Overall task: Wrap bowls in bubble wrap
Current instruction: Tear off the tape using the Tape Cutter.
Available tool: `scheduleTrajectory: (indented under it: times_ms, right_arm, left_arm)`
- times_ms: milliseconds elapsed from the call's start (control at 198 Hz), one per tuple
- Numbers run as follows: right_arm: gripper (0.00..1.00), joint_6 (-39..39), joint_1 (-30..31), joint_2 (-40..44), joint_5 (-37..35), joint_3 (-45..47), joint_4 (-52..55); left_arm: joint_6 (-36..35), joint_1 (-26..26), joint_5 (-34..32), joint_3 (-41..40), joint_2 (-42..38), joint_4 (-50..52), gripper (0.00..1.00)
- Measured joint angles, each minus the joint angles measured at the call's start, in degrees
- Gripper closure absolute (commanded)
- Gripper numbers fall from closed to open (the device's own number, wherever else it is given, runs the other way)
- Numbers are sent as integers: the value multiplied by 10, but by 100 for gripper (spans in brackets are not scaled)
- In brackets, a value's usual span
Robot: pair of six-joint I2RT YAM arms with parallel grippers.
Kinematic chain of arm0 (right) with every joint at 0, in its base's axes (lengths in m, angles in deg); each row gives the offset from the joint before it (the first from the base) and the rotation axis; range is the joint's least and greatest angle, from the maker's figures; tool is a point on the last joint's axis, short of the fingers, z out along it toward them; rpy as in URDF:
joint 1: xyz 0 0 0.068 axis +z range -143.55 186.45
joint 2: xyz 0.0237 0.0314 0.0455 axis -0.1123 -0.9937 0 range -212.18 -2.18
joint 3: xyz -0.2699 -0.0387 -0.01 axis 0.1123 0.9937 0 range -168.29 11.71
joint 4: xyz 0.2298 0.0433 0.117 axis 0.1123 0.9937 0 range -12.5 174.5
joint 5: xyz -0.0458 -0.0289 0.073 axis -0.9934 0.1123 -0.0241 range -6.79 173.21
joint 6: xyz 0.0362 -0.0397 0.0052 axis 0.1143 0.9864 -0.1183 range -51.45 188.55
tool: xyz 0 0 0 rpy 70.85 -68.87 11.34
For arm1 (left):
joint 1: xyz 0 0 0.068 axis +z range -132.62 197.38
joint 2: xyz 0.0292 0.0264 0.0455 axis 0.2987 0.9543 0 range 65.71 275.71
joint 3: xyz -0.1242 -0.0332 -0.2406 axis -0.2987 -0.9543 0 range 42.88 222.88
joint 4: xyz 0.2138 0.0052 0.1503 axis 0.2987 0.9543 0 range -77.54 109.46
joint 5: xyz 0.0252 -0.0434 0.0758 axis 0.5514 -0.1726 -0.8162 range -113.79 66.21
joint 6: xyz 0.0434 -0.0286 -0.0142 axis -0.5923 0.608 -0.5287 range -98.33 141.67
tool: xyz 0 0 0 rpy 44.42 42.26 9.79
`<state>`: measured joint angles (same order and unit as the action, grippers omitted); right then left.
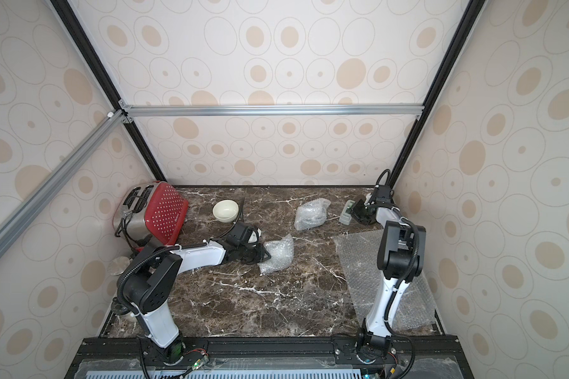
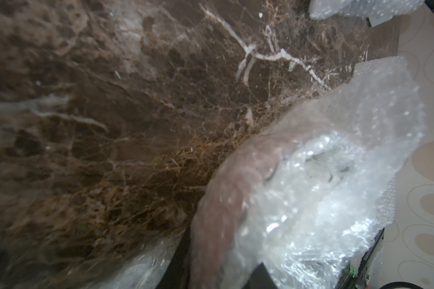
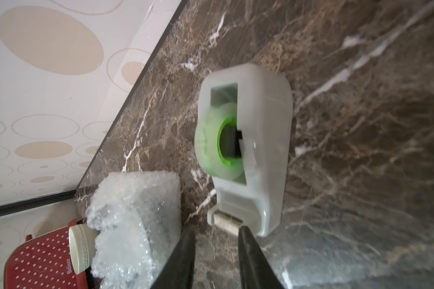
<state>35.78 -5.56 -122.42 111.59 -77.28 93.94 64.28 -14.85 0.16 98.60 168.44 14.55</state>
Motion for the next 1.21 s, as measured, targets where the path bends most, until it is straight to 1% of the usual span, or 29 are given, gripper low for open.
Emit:
scheduleTrajectory:
  times_ms: [157,541,643,1012,1083,1209]
  right_arm:
    - [68,3,0,-33,0,-42,16]
    - [69,2,1,-53,12,-49,19]
    - [74,0,2,-56,17,-49,16]
    - [81,-15,3,-59,28,-47,7]
    - [86,-18,3,-59,30,-47,7]
    - [90,-28,3,-59,33,-47,6]
  left_arm:
    - [0,0,0,0,0,0,74]
    - [0,0,1,0,0,0,74]
    - [0,0,1,0,0,0,74]
    - [0,0,1,0,0,0,74]
    - [0,0,1,0,0,0,74]
    - [0,0,1,0,0,0,74]
